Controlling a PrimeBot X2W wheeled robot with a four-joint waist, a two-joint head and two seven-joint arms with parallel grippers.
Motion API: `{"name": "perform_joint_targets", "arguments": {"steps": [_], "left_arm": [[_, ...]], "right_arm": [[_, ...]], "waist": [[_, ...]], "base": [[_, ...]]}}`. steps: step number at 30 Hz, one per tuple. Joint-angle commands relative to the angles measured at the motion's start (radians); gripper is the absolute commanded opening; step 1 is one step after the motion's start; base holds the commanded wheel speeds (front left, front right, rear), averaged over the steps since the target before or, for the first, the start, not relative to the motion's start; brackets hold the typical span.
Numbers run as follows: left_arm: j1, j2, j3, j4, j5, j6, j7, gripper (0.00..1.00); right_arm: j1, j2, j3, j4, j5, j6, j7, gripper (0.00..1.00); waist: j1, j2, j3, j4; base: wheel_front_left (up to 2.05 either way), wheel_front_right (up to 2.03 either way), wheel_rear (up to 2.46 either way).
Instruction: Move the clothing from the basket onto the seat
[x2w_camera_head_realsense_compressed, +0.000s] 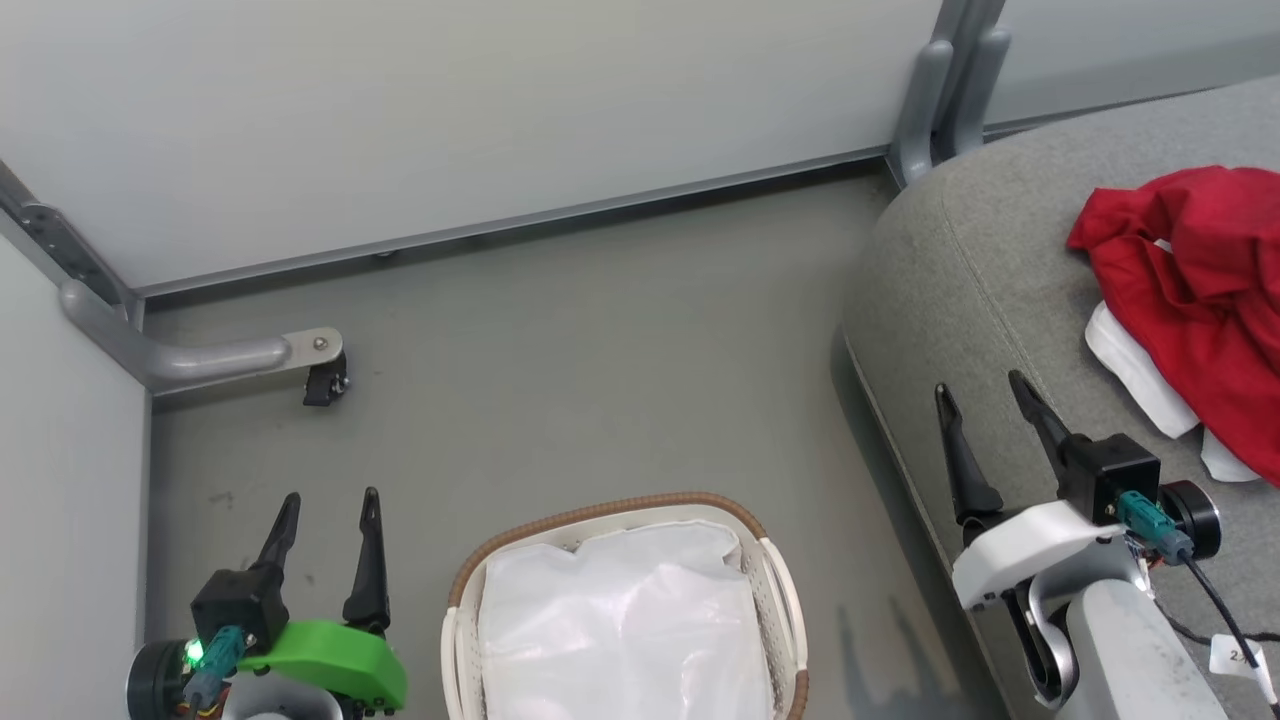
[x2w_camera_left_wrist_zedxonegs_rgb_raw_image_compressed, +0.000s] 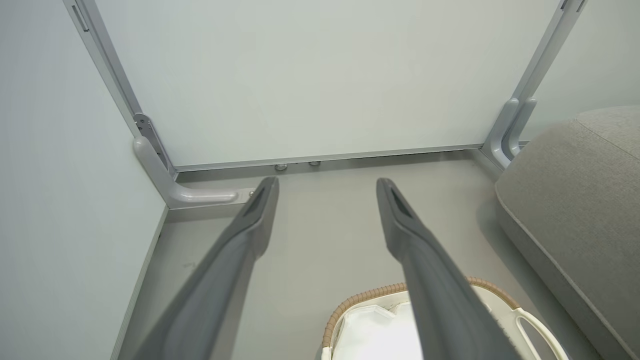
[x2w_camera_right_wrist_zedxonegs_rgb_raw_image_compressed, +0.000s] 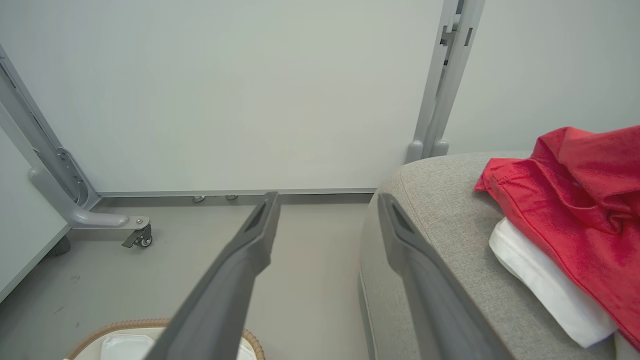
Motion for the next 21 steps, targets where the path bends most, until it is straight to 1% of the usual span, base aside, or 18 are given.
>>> {"name": "perform_joint_targets", "arguments": {"steps": [1, 7, 11, 12, 16, 21], "left_arm": [[0.019, -0.003, 0.014, 0.004, -0.002, -0.004, 0.0, 1.0], [0.066, -0.013, 0.029, 0.02, -0.024, -0.008, 0.0, 1.0], [0.087, -0.015, 0.014, 0.031, -0.05, -0.008, 0.0, 1.0], [0.075, -0.015, 0.012, 0.033, -0.049, -0.004, 0.0, 0.0], [0.082, -0.023, 0.009, 0.064, -0.057, -0.003, 0.002, 0.0], [0.073, -0.024, 0.022, 0.056, -0.147, -0.004, 0.03, 0.0]], "right_arm": [[0.026, -0.004, 0.002, 0.005, -0.002, -0.001, 0.0, 1.0], [0.082, -0.004, 0.007, 0.03, -0.009, -0.001, 0.0, 1.0], [0.106, -0.004, 0.001, 0.043, -0.011, -0.001, 0.0, 1.0], [0.096, 0.0, 0.003, 0.041, -0.004, 0.0, 0.0, 0.0], [0.111, 0.007, 0.004, 0.075, 0.003, 0.0, 0.004, 0.0], [0.106, 0.007, -0.013, 0.075, 0.102, 0.0, 0.037, 0.0]], "waist": [[0.0, 0.0, -0.045, 0.035], [0.0, 0.0, -0.083, 0.044], [0.0, 0.0, -0.092, 0.045], [0.0, 0.0, -0.088, 0.042], [0.0, 0.0, -0.09, 0.043], [0.0, 0.0, -0.091, 0.044]], "base": [[0.0, 0.0, 0.0], [0.0, 0.0, 0.0], [0.0, 0.0, 0.0], [0.0, 0.0, 0.0], [0.0, 0.0, 0.0], [0.0, 0.0, 0.0]]}}
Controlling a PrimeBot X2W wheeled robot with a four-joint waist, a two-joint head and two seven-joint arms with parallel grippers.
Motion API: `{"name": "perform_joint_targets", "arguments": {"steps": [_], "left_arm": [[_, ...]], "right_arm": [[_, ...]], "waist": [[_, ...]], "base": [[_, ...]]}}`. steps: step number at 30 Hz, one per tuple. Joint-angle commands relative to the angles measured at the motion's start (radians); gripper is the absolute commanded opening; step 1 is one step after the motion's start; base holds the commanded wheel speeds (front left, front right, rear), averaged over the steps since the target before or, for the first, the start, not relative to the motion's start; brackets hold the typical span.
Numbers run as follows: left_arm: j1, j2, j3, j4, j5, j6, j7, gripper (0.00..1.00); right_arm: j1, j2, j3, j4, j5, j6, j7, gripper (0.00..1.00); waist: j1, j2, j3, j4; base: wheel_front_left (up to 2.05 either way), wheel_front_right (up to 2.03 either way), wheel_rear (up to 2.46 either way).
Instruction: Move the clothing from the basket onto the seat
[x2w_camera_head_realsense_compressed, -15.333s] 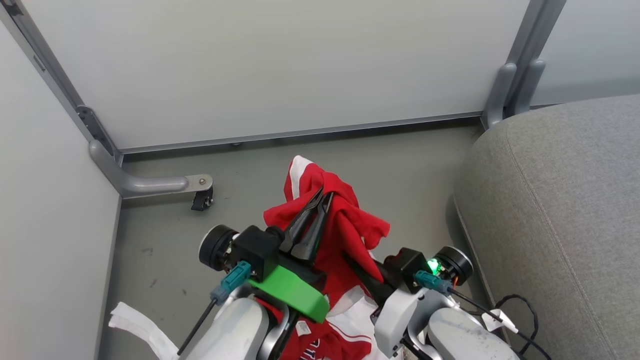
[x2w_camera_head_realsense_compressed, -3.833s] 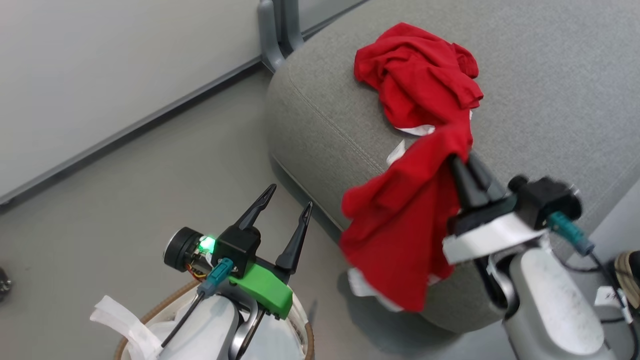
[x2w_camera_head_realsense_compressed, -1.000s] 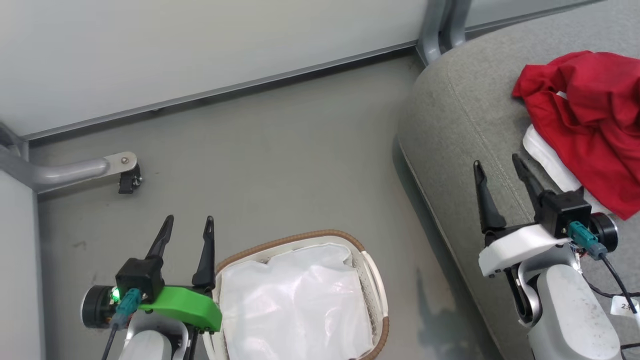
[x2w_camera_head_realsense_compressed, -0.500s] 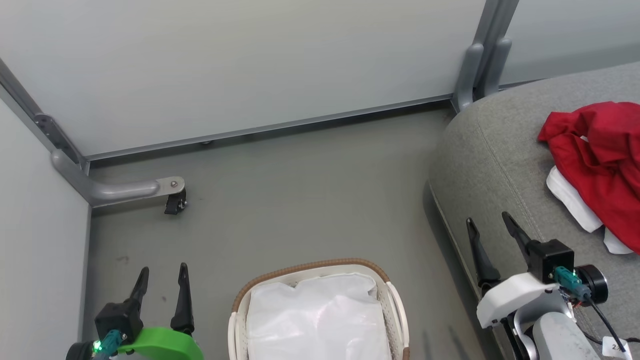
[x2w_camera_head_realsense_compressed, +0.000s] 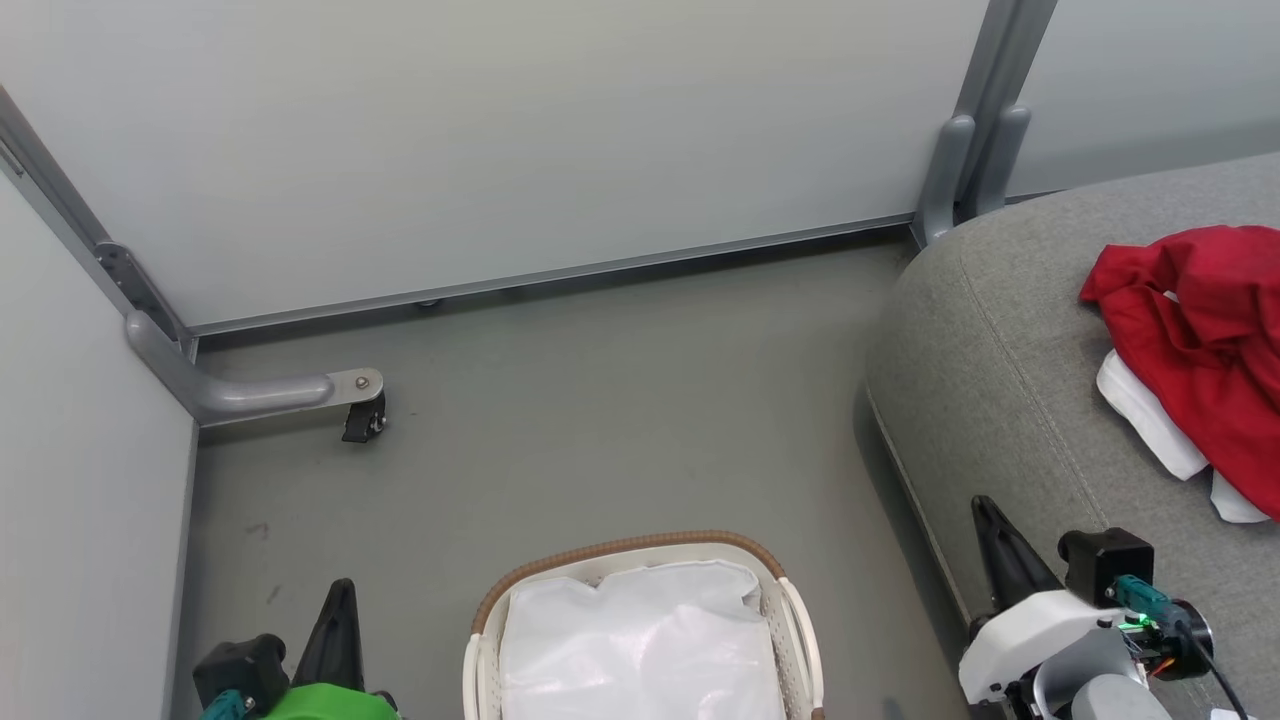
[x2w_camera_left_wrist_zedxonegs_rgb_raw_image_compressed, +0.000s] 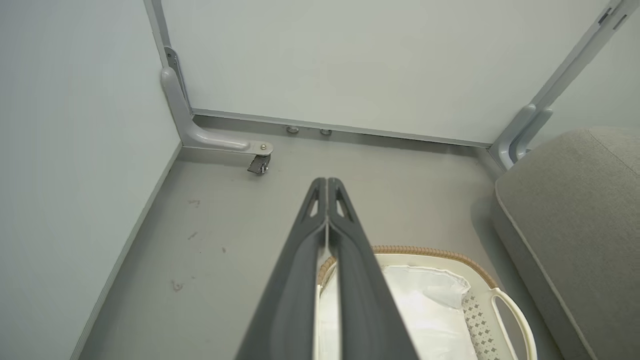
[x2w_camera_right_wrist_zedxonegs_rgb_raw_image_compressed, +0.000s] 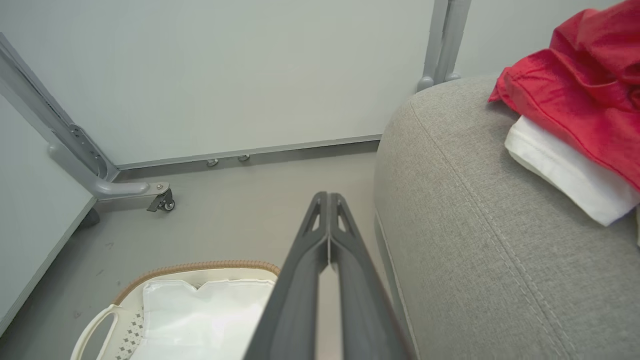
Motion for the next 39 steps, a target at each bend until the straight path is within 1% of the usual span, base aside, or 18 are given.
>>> {"name": "perform_joint_targets", "arguments": {"steps": [1, 18, 39], "left_arm": [[-0.014, 0.003, 0.011, -0.02, -0.046, 0.0, 0.009, 0.0], [-0.033, 0.003, 0.039, -0.068, -0.331, -0.001, 0.085, 0.0], [-0.055, 0.003, 0.069, -0.113, -0.616, -0.002, 0.162, 0.0]], "right_arm": [[-0.017, -0.004, -0.008, -0.02, 0.051, 0.0, 0.011, 0.0], [-0.002, -0.006, -0.023, -0.071, 0.371, 0.0, 0.08, 0.0], [0.004, -0.009, -0.047, -0.112, 0.688, 0.0, 0.157, 0.0]], "waist": [[0.0001, 0.0, 0.0, 0.0], [0.0001, 0.0, -0.004, 0.002], [0.0001, 0.0, -0.01, 0.005]], "base": [[0.0, 0.0, 0.0], [0.0, 0.0, 0.0], [0.0, 0.0, 0.0]]}}
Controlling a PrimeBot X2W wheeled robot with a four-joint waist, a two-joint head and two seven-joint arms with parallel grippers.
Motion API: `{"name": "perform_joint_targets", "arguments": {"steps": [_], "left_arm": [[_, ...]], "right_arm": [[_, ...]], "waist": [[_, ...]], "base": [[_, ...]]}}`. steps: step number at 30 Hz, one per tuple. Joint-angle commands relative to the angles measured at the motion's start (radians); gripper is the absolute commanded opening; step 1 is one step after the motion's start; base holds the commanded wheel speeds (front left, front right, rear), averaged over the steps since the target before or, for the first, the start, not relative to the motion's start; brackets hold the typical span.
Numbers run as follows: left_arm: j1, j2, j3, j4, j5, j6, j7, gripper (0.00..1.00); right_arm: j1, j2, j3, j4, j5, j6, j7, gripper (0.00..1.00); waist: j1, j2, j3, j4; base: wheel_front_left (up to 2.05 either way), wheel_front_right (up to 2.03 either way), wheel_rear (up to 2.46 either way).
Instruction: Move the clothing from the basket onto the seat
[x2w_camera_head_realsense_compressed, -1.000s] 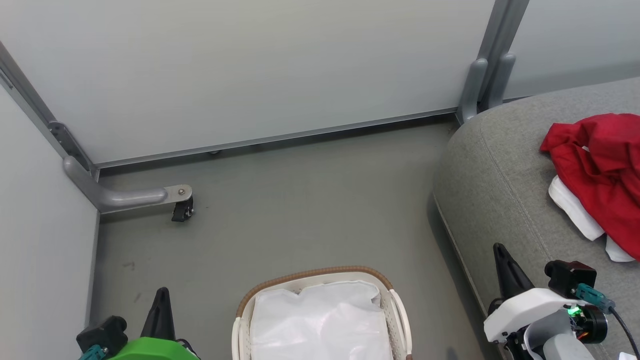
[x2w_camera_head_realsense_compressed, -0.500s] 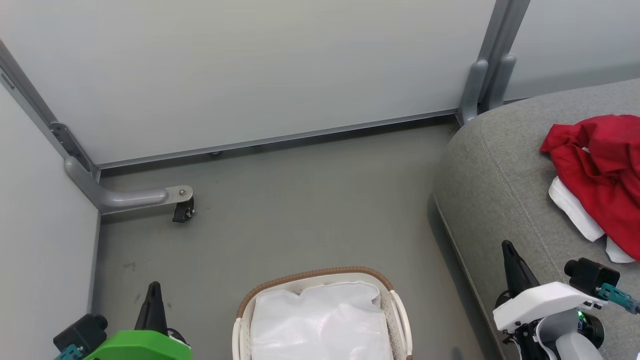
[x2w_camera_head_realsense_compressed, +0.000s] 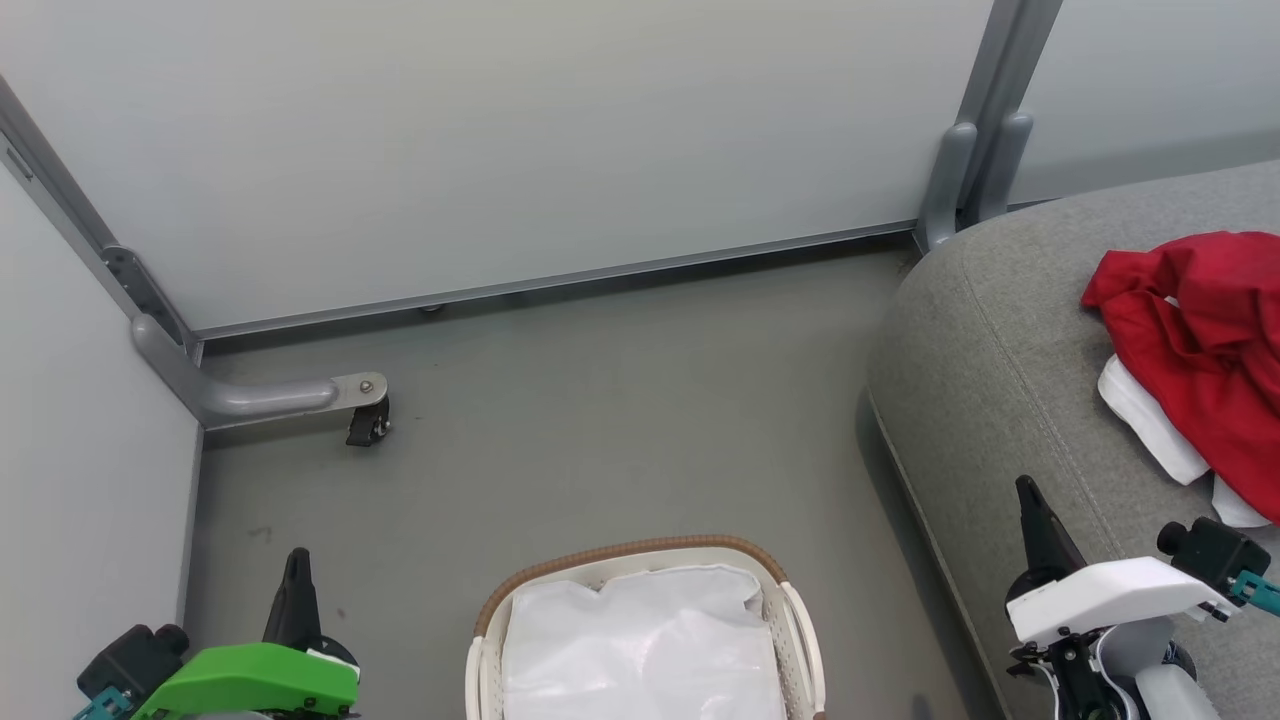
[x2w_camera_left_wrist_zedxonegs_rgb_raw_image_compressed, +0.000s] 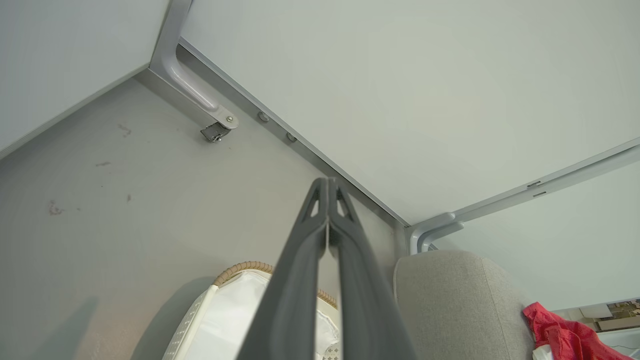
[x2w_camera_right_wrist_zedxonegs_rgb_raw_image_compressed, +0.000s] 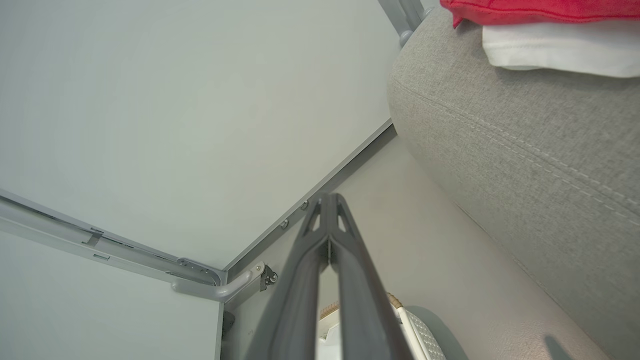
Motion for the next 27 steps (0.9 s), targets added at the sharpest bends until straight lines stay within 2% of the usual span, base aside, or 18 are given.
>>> {"name": "perform_joint_targets", "arguments": {"steps": [1, 27], "left_arm": [[-0.032, 0.003, 0.008, -0.016, -0.035, -0.002, 0.007, 0.0], [-0.051, 0.003, 0.038, -0.06, -0.308, -0.003, 0.082, 0.0]], "right_arm": [[-0.005, -0.007, -0.005, -0.018, 0.035, 0.0, 0.008, 0.0], [0.002, -0.009, -0.029, -0.057, 0.342, 0.0, 0.083, 0.0]], "waist": [[0.0, 0.0, 0.0, 0.0], [0.0, 0.0, -0.007, 0.003]], "base": [[0.0, 0.0, 0.0], [0.0, 0.0, 0.0]]}}
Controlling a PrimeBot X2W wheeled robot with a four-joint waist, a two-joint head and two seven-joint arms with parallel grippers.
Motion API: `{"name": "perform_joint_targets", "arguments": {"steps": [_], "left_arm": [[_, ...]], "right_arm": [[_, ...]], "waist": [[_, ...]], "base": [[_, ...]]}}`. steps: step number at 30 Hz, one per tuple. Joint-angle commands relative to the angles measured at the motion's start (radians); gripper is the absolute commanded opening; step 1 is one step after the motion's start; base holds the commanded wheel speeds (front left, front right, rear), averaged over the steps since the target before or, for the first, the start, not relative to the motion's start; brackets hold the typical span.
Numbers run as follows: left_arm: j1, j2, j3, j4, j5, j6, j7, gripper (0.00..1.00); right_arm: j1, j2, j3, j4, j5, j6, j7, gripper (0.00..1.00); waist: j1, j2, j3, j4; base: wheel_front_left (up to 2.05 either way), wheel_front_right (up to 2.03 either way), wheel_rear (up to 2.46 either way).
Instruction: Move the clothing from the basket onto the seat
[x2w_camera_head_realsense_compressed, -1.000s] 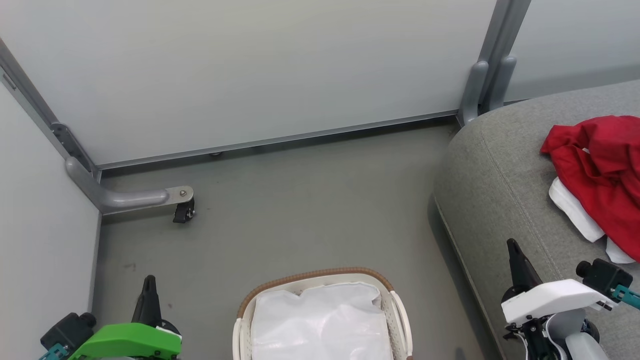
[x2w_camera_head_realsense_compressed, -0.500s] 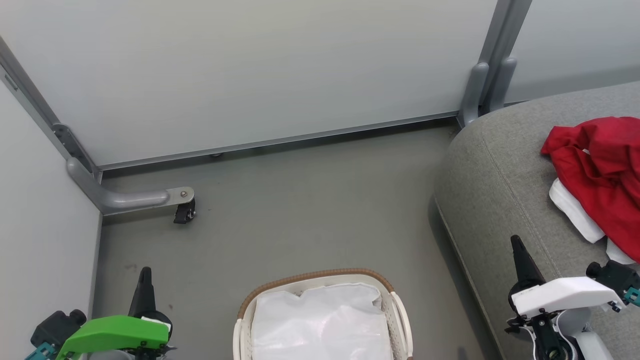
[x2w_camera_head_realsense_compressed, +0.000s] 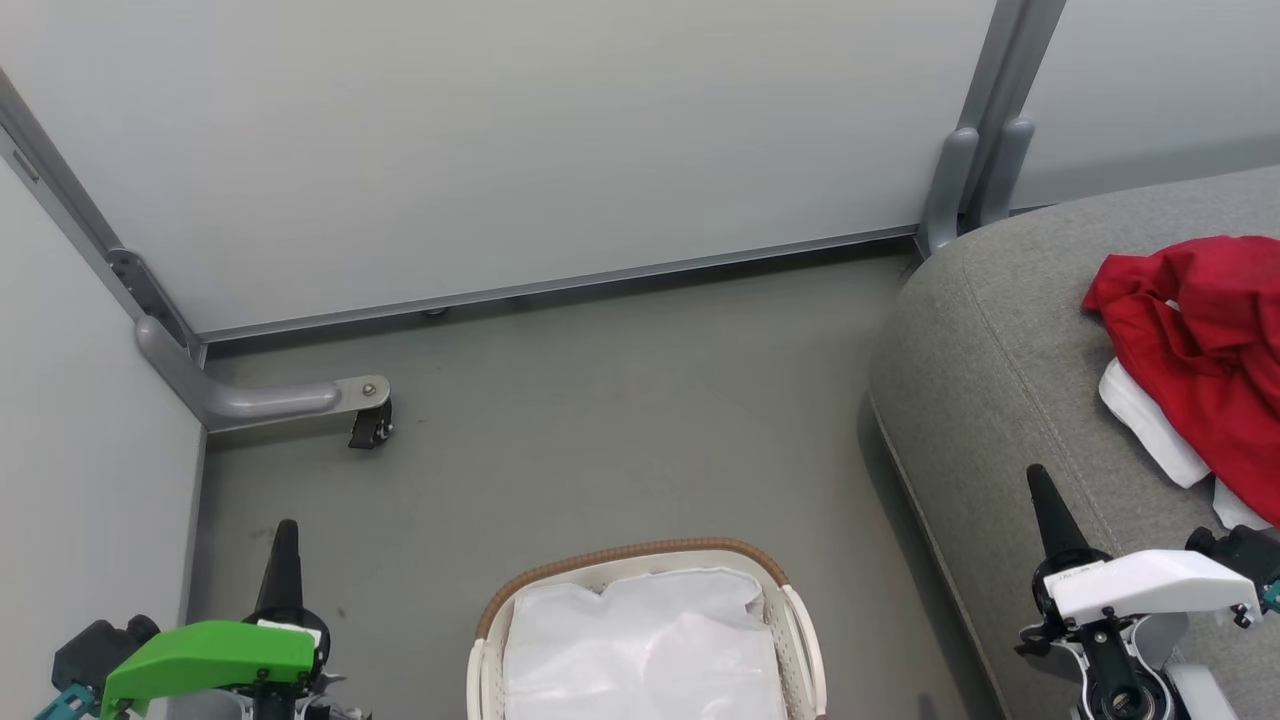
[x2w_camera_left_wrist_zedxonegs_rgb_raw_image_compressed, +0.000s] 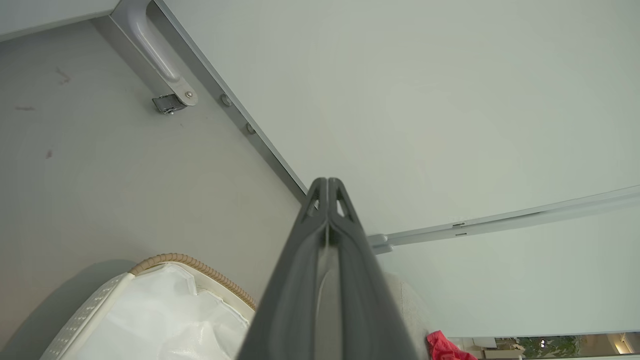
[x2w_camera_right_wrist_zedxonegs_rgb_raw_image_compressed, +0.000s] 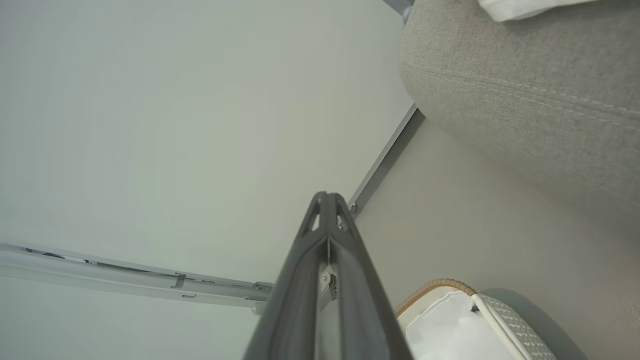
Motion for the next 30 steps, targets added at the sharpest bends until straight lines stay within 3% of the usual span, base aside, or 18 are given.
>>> {"name": "perform_joint_targets", "arguments": {"steps": [1, 30], "left_arm": [[-0.026, 0.003, 0.008, -0.014, -0.026, -0.003, 0.006, 0.0], [-0.043, 0.002, 0.032, -0.05, -0.265, -0.005, 0.072, 0.0]], "right_arm": [[0.002, -0.006, -0.005, -0.014, 0.03, 0.0, 0.008, 0.0], [0.008, -0.008, -0.026, -0.047, 0.297, -0.001, 0.074, 0.0]], "waist": [[0.0, 0.0, 0.0, 0.0], [0.0, 0.0, -0.007, 0.004]], "base": [[0.0, 0.0, 0.0], [0.0, 0.0, 0.0]]}}
